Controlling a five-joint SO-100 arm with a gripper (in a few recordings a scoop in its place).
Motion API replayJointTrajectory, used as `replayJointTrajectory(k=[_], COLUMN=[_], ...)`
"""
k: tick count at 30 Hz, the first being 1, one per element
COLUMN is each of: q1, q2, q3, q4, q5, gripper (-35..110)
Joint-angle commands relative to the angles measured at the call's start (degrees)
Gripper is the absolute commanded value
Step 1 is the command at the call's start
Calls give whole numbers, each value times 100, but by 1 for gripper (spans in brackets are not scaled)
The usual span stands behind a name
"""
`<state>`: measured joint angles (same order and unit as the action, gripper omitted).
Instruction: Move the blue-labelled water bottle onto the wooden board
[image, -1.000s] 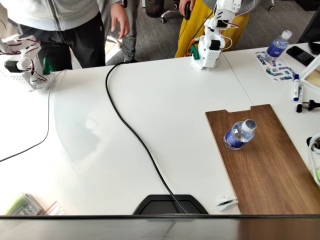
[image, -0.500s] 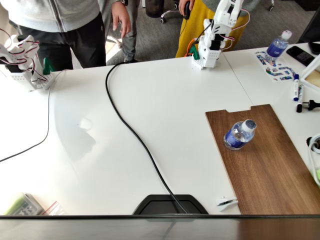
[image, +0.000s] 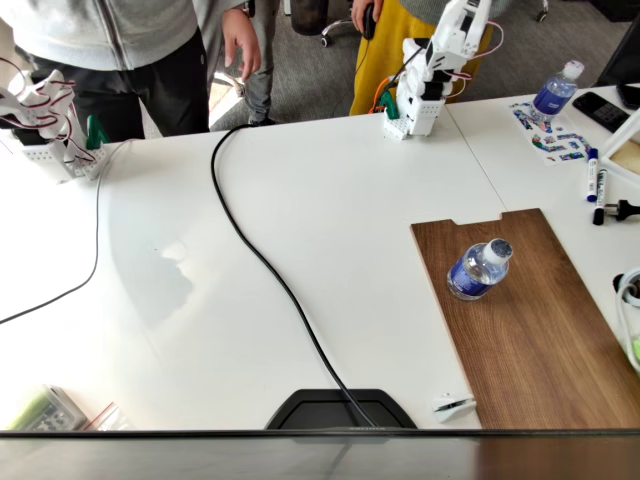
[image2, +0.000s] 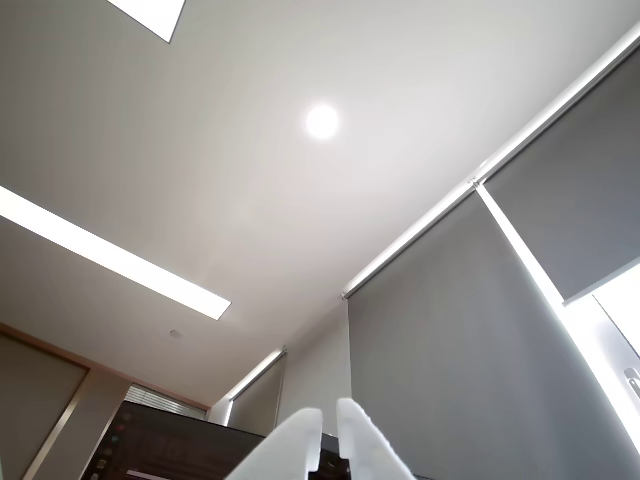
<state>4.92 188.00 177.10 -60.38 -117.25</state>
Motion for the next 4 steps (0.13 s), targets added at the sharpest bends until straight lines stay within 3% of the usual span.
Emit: replayJointTrajectory(k=[1, 4], q1=[70, 70], q2=[88, 88], q3=[79, 79], q4=[123, 176], q5=[-79, -79], gripper=[0, 0])
